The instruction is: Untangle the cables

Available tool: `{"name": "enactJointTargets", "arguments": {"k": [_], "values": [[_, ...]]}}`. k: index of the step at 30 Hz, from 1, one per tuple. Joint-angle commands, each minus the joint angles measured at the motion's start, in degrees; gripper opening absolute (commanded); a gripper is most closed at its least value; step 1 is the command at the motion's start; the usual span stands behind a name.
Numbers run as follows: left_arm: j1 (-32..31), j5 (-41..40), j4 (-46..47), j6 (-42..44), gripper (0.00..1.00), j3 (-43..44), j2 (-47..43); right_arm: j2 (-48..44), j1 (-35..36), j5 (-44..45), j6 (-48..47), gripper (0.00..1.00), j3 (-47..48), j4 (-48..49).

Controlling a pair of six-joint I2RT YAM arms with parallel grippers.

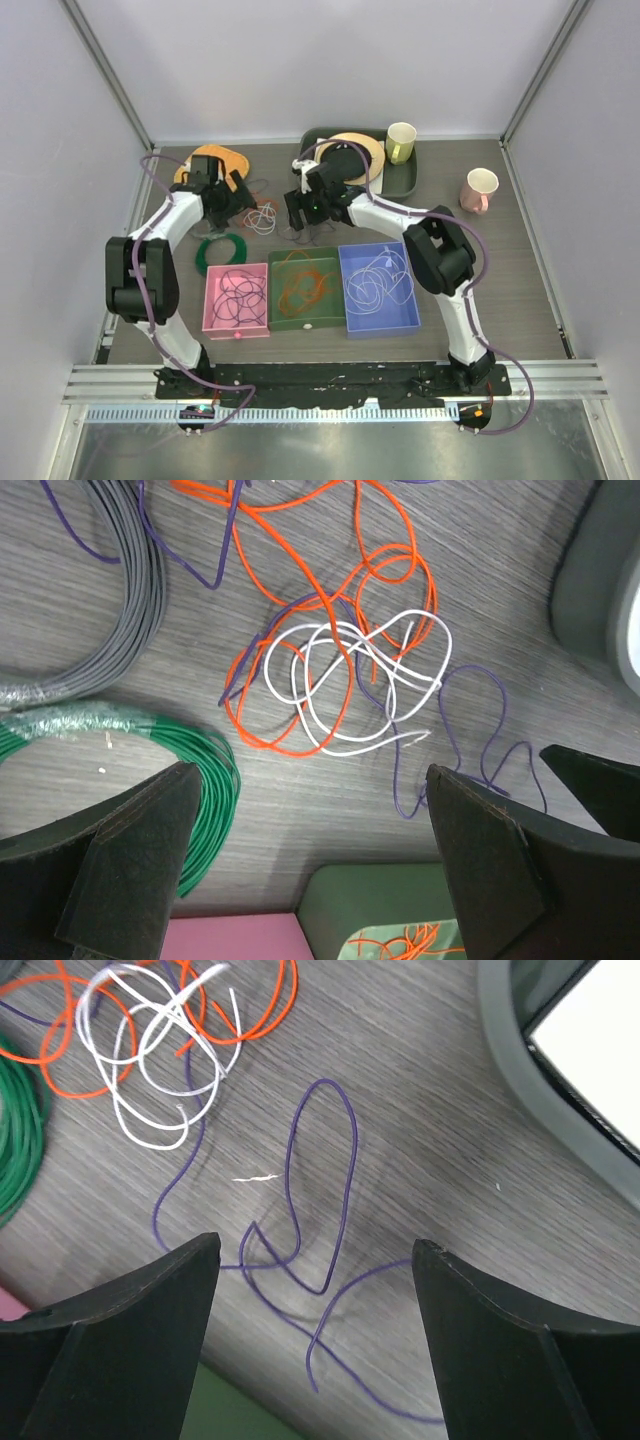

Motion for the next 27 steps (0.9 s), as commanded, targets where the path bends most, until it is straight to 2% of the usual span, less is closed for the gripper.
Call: {"name": "enactJointTargets", "arguments": {"k": [1,4,5,7,8,10,11,12,18,23,27], "values": [[0.25,-0.73,0.07,1.27,1.00,3.83,2.68,2.67,0.24,-1.29,-1.61,0.82,6.41,-0.82],[0.25,-0.29,0.59,0.74,1.00,5.15,5.22,5.31,0.33,-3.39,-1.61,0.72,8.70,-1.17],[0.25,-0.20,0.25,0.65,1.00,5.59,5.93,5.93,0.33,-3.92,-1.70,0.62,9.14,-1.52],[0.25,0.15,-0.63,0.65,1.00,7.34,8.12,5.84,0.33,-4.10,-1.79,0.49,9.58,-1.87],[0.25,0.15,-1.42,0.65,1.00,7.79,8.74,5.76,0.33,-4.19,-1.96,0.33,9.58,-2.57],[0.25,0.41,-1.69,0.65,1.00,8.49,10.06,4.97,0.33,-4.36,-2.49,0.24,9.14,-3.45],[0.25,0.41,-1.60,0.56,1.00,8.58,10.33,4.62,0.33,-4.28,-2.84,0.11,8.88,-3.89],[0.25,0.93,-1.43,0.47,1.00,8.67,10.59,3.48,0.33,-3.84,-3.11,0.03,7.75,-3.98],[0.25,1.20,-1.69,0.21,0.96,9.81,12.00,-5.04,0.33,2.12,-3.19,0.01,1.42,-0.39],[0.16,0.85,-2.84,0.65,1.00,10.08,11.92,-18.04,0.33,14.24,-5.83,0.01,-2.54,3.66],[0.25,0.76,-2.13,0.82,1.00,9.20,9.99,-26.48,0.33,19.45,-8.03,0.01,-4.56,6.82]]}}
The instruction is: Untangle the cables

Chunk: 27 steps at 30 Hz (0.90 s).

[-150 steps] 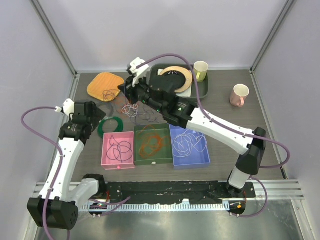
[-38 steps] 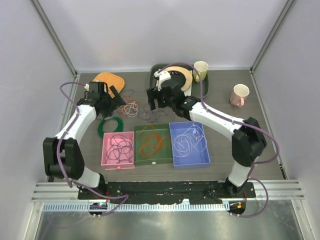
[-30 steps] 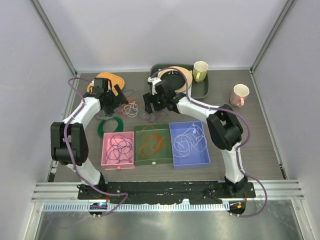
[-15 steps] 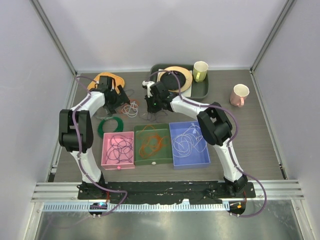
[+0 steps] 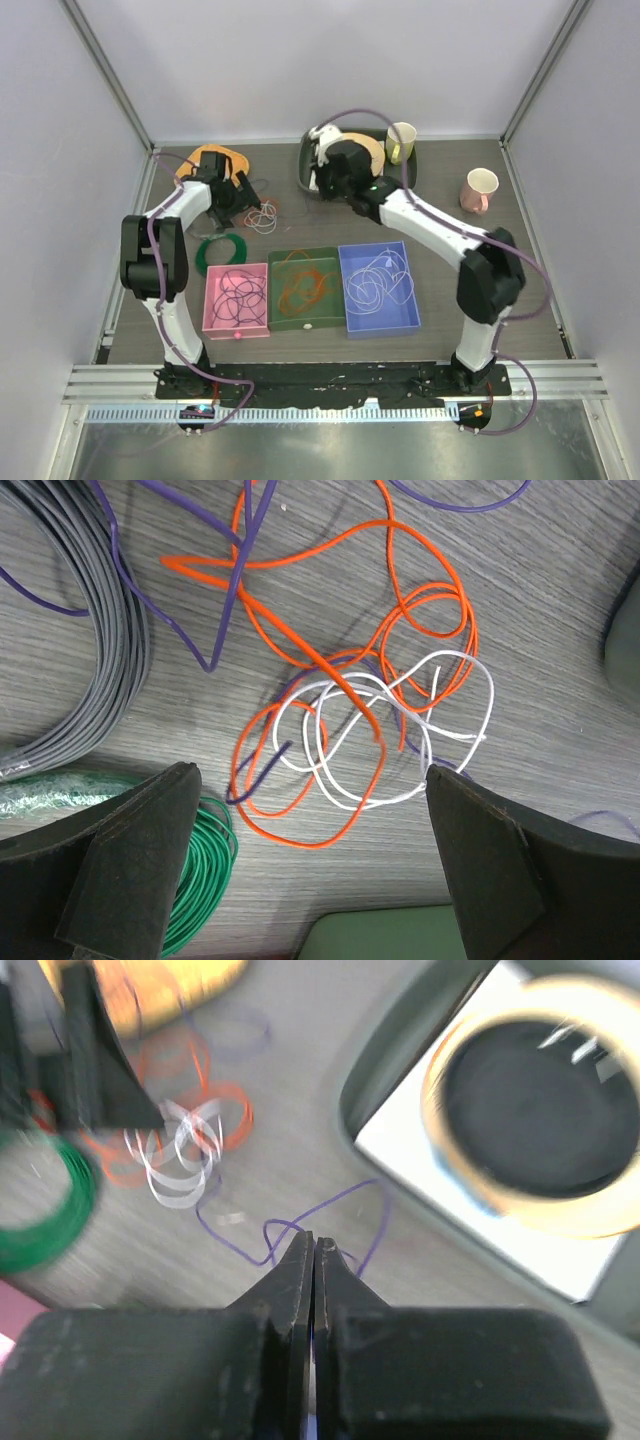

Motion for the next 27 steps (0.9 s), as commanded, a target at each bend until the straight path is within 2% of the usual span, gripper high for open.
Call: {"name": "enactJointTargets", "arguments": {"k": [1,4,11,16,19,22,23,24,25,27], "values": [[0.25,0.50,0.03,0.72,1.00,0.94,-2.54,-13.51,0.28,9.27,-3.20,0.01,-0.72,9.70],[0.25,0.68,-0.14,0.63,1.00,0.76,-4.04,-19.05,0.20,6.91,-3.20,0.01,-0.81,11.56],[0.25,-0.03,0.04,0.19,1.00,-1.17,-10.00,-24.95,0.28,-8.21,-0.57,0.01,4.89,12.97],[0.16,1.98,1.43,0.45,1.00,-4.93,-16.42,-25.31,0.37,-9.63,-0.21,0.01,10.96,14.82],[-1.50,7.95,9.05,5.70,1.00,-8.98,-23.36,-24.34,0.37,-6.04,-0.56,0.01,13.25,13.68],[-7.29,13.49,14.95,16.59,1.00,-13.03,-30.83,-23.55,0.37,-1.37,-0.74,0.01,14.74,13.59],[-11.22,14.64,16.63,21.32,1.00,-13.99,-32.07,-23.02,0.37,0.55,-0.57,0.01,15.44,13.59],[-13.70,13.00,17.51,23.37,1.00,-15.05,-34.08,-22.58,0.37,1.09,-0.56,0.01,15.97,12.54],[-18.77,11.68,17.70,25.57,1.00,-15.06,-34.45,-22.23,0.37,1.71,-0.30,0.01,16.58,11.57],[-22.93,9.13,18.66,31.11,1.00,-15.49,-34.11,-20.74,0.37,4.34,1.10,0.01,19.13,10.34]]}}
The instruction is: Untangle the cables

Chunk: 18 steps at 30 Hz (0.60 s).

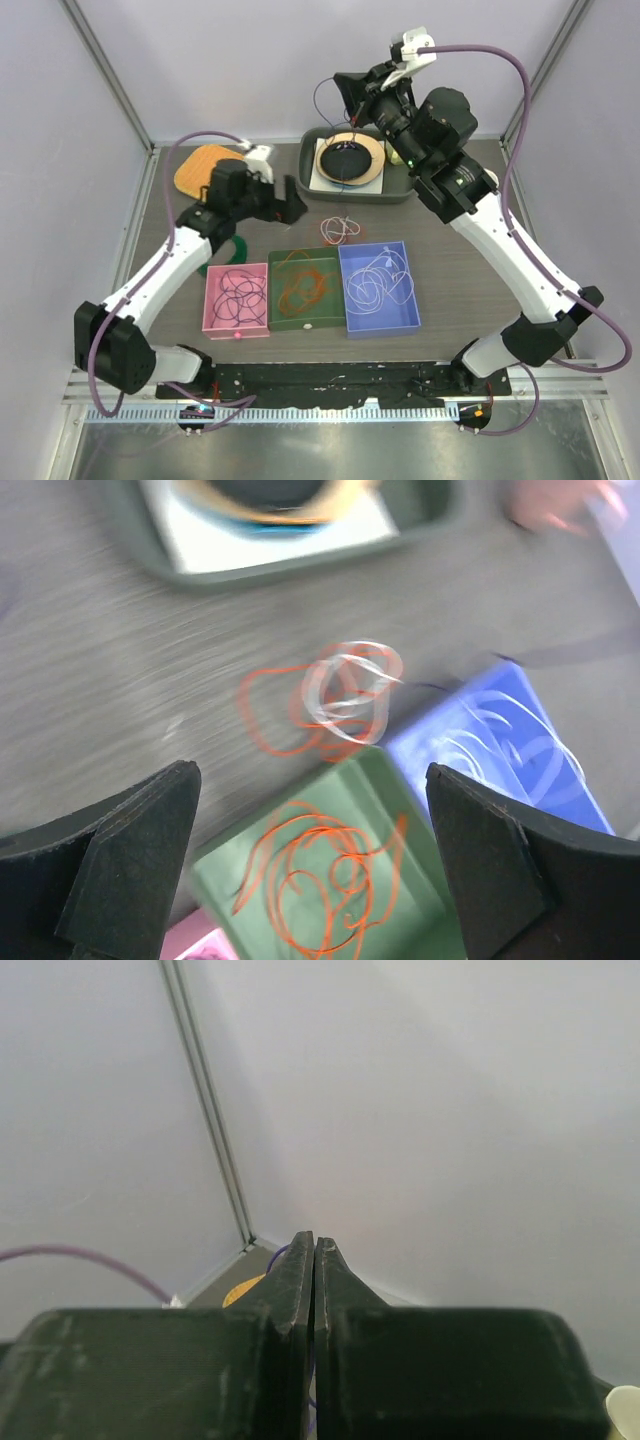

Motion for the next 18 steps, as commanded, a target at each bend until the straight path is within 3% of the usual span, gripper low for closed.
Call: {"name": "enactJointTargets", "arguments": {"k": [1,9,12,18], "values": [[-11.38,0.61,9.72,15.01,1.00,-1.27,-0.84,3.02,0.26,6.81,2.35,0.01,5.78,-2.47],[-13.95,-1.32,21.34,5.98,1.00,4.08,10.41,5.57,0.26,9.37,6.84,0.01,11.50,-4.06],[-14.13,0.78,22.74,4.04,1.00,6.81,15.42,6.28,0.26,10.42,7.54,0.01,13.61,-3.72],[-15.97,3.25,34.15,-2.64,0.99,7.52,22.46,9.44,0.26,12.79,9.56,0.01,19.05,-4.67]]}}
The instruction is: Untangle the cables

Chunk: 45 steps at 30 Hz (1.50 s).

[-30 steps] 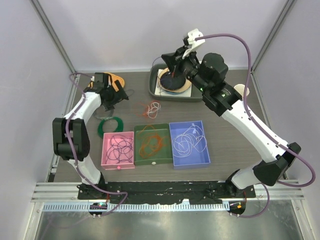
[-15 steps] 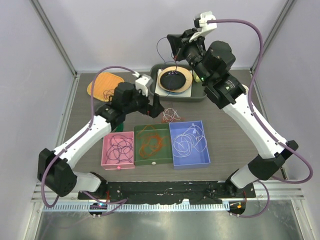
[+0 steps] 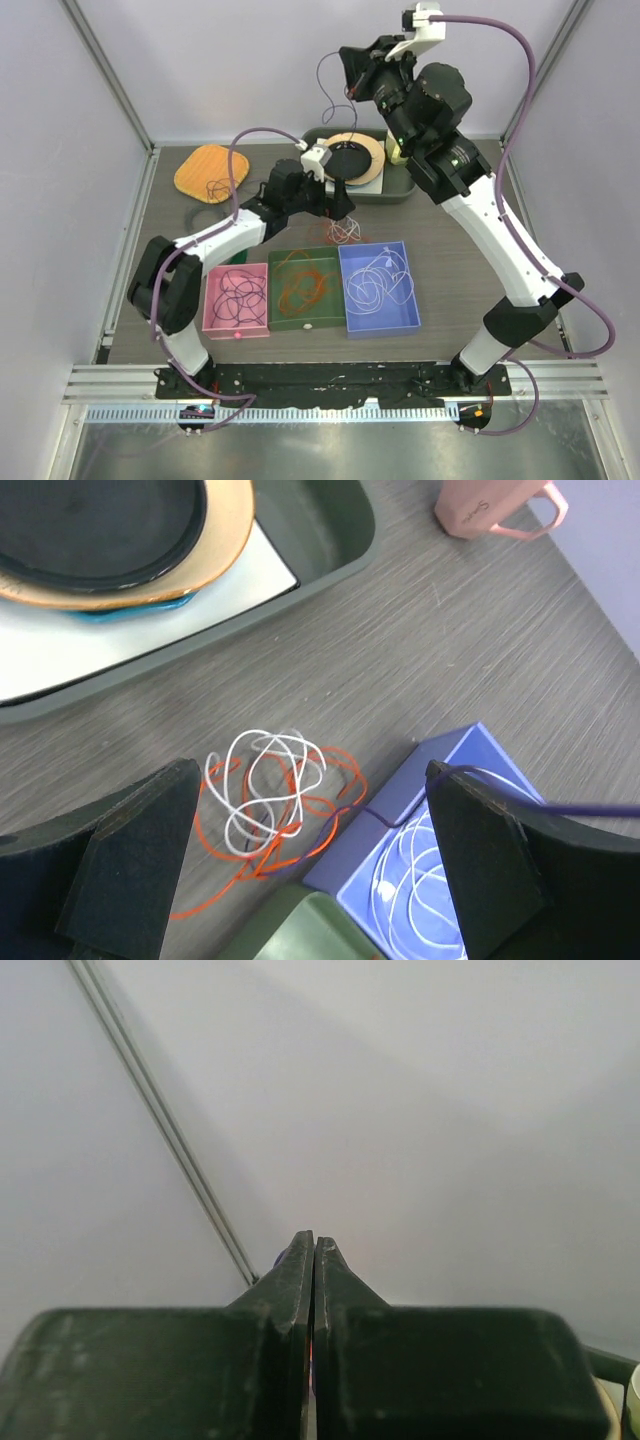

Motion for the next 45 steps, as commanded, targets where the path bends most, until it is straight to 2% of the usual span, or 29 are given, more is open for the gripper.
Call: {"name": "enactJointTargets", "arguments": {"k": [1,2,5,6,8,10,17,25,28,31,34,36,37,38,42,45], "values": [[-2.22,-0.78,12.55,-4.66,0.98,1.88,2.00,2.16,0.26,3.96,2.00,0.01,6.64,0.96],[-2.58,-2.03,13.17,-4.57,0.95,1.53,2.35,2.43,0.26,4.32,1.83,0.01,7.09,0.70],[-2.76,-5.89,13.35,-5.35,0.64,1.96,2.71,2.52,0.18,6.25,0.60,0.01,6.92,0.69],[-2.76,-6.95,13.26,-5.45,0.46,2.05,2.62,2.26,0.26,6.61,0.33,0.01,6.48,1.13],[-2.76,-9.15,13.53,-5.45,0.32,2.14,2.09,1.39,0.18,7.57,-0.37,0.01,4.30,1.83],[-2.76,-12.84,13.09,-4.66,0.00,2.58,1.30,0.77,0.18,8.28,-0.99,0.01,2.18,2.63],[-1.80,-32.44,-1.39,-1.14,0.00,11.18,-4.58,-0.38,-1.75,13.82,-6.16,0.01,-4.06,3.15],[6.29,-29.90,-10.90,-1.58,0.00,27.78,-6.44,-4.24,-4.04,9.61,-6.35,0.01,-19.68,12.46],[8.40,-30.78,-11.08,-1.67,0.00,29.82,-6.52,-5.56,-4.04,6.36,-5.65,0.01,-25.05,15.98],[9.90,-29.73,-15.55,-3.24,0.00,32.02,-6.26,-6.09,-4.22,4.94,-3.99,0.01,-27.61,16.16],[9.81,-29.03,-21.18,-6.75,0.00,30.54,-8.71,-6.53,-4.13,0.64,-0.83,0.01,-30.07,16.25],[9.81,-28.32,-25.48,-10.44,0.00,28.70,-12.30,-6.97,-4.13,-6.20,1.11,0.01,-31.40,16.95],[9.81,-27.71,-26.63,-11.59,0.00,25.81,-13.63,-6.88,-4.04,-8.48,3.56,0.01,-32.36,17.13],[9.81,-26.92,-28.55,-14.12,0.00,24.13,-15.03,-6.62,-4.04,-15.55,4.89,0.01,-32.72,17.57],[9.81,-24.19,-34.01,-21.50,0.00,15.43,-21.80,-5.04,-2.20,-26.31,10.78,0.01,-34.39,19.06],[9.72,-22.79,-38.84,-26.34,0.00,8.23,-26.90,-4.07,1.75,-28.71,11.93,0.01,-35.88,19.86]]}}
